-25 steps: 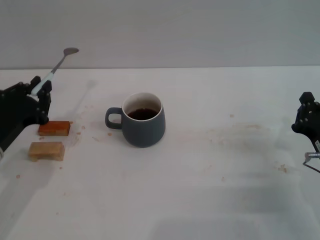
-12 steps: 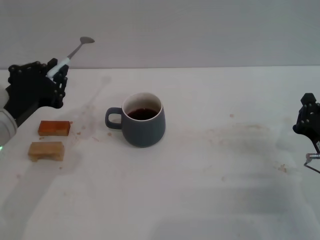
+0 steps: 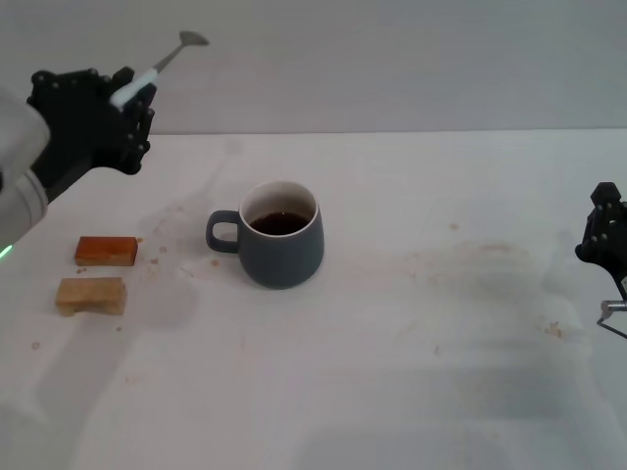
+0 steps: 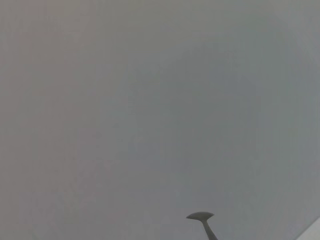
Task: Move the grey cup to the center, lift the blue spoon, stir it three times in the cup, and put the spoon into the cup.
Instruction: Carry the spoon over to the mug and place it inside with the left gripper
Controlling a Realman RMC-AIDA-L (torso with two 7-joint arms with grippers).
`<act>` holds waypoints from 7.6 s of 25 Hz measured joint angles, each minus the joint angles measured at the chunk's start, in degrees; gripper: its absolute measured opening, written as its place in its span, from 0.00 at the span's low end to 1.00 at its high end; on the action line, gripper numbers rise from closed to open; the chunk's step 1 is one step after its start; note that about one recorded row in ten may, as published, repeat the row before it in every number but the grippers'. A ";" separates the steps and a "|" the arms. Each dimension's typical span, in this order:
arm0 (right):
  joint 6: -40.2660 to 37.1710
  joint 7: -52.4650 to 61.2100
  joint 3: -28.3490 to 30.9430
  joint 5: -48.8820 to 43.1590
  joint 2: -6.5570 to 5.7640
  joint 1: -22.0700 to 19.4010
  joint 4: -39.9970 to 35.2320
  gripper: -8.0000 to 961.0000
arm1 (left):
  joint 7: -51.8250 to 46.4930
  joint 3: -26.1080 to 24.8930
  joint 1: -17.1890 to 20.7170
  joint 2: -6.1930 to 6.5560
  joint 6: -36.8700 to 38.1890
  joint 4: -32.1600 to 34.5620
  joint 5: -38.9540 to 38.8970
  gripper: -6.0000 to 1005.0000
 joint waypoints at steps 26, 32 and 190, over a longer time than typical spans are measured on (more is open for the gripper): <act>0.01 0.00 0.53 0.00 0.00 -0.47 -1.70 0.01 | 16.69 -5.60 -6.86 -10.96 -34.21 -10.20 -1.10 0.18; -0.45 0.00 2.07 0.01 0.02 -1.75 -2.50 0.01 | 19.81 -6.33 -7.33 -11.89 -40.56 -13.37 -0.97 0.18; -1.84 0.00 6.07 -0.35 0.00 -5.36 -4.93 0.01 | 22.08 -1.49 -19.93 -12.36 -49.42 -0.19 0.00 0.18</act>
